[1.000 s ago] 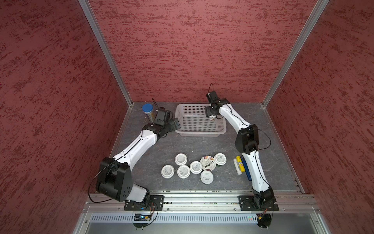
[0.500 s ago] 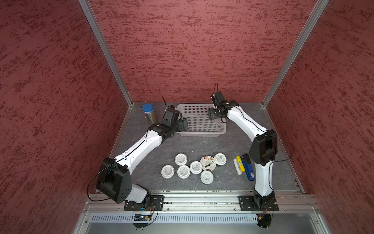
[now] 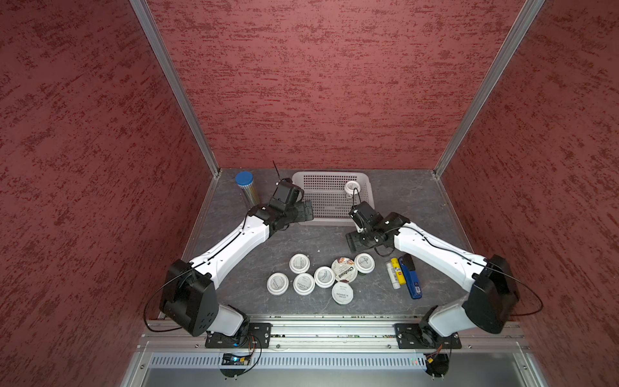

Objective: Put the yogurt in the basket
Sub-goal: Pick up the yogurt from the center of the board.

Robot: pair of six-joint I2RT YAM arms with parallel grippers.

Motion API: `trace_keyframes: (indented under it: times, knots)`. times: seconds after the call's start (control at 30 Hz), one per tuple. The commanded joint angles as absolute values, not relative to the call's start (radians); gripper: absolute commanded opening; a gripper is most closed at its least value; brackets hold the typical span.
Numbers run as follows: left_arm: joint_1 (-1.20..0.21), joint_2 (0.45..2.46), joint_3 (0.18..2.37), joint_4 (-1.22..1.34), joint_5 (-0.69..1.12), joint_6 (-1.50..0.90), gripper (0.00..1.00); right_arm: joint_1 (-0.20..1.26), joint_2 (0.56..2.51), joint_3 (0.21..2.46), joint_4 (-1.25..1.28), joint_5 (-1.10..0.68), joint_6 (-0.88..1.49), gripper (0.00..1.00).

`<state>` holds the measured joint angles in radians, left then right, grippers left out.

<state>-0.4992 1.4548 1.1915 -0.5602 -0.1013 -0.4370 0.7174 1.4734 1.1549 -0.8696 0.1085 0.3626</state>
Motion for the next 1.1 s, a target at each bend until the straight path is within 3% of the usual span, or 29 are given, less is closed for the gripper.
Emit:
trace_keyframes:
  times: [0.0, 0.47, 0.73, 1.07]
  knots:
    - [-0.495, 1.443, 1.207, -0.577, -0.077, -0.432, 1.00, 0.739, 1.414, 1.104, -0.859, 0.068, 0.440, 0.84]
    - [-0.494, 1.449, 1.192, -0.570, -0.046, -0.417, 1.00, 0.758, 1.348, 0.954, -0.827, 0.038, 0.538, 0.89]
    - [-0.492, 1.454, 1.192, -0.570, -0.045, -0.417, 1.00, 0.760, 1.354, 0.933, -0.818, 0.046, 0.545, 0.79]
    - [-0.490, 1.451, 1.193, -0.571, -0.044, -0.417, 1.00, 0.756, 1.387, 0.923, -0.807, 0.108, 0.546, 0.76]
